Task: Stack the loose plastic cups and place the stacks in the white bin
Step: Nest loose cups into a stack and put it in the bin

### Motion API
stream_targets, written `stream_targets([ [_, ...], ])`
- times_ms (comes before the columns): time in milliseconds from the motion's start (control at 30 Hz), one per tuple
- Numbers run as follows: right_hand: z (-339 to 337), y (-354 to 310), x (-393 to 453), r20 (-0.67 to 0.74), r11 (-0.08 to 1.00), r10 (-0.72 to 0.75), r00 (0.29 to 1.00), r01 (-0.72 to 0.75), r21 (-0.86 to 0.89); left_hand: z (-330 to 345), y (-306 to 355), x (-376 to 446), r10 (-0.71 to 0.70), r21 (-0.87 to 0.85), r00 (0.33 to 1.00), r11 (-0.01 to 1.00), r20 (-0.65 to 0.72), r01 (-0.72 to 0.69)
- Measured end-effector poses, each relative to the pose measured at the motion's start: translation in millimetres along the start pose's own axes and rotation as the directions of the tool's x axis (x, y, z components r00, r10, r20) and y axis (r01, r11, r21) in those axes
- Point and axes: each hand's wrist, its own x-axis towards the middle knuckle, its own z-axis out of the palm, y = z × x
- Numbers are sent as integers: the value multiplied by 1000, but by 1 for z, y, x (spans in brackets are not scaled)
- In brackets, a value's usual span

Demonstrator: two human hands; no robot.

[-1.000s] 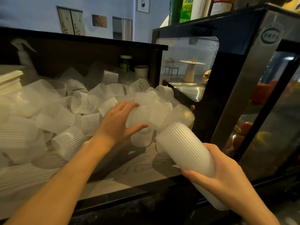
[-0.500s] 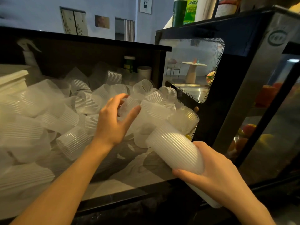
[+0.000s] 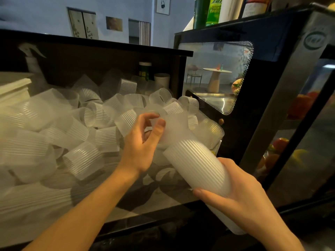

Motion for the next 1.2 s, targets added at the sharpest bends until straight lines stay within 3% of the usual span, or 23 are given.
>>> stream_targets([
  [267,2,6,-1,-106,994,-7,994,18,107,-2,3,1,-6,-44,993,999,119,11],
  [500,4,6,-4,-153,999,-38,988,37,-8,-2,9,-1,-61,-256,977,960,203,113],
  [633,5,7,-5,-164,999,-26,986,30,17,-4,12,0,-10,-170,982,985,188,43],
  [867,7,8,-7,-187,998,-35,982,46,50,-9,14,2,-24,-106,978,993,205,47],
  [1000,6,5,-5,-186,997,-54,981,64,46,-8,17,-1,-16,-221,964,972,265,77],
  [1133,6,2,-4,-195,994,-59,979,76,79,-9,11,-2,-1,39,957,999,290,-10],
  [1200,6,2,-2,-205,992,-62,977,82,92,-10,7,-2,-18,98,930,995,367,-19],
])
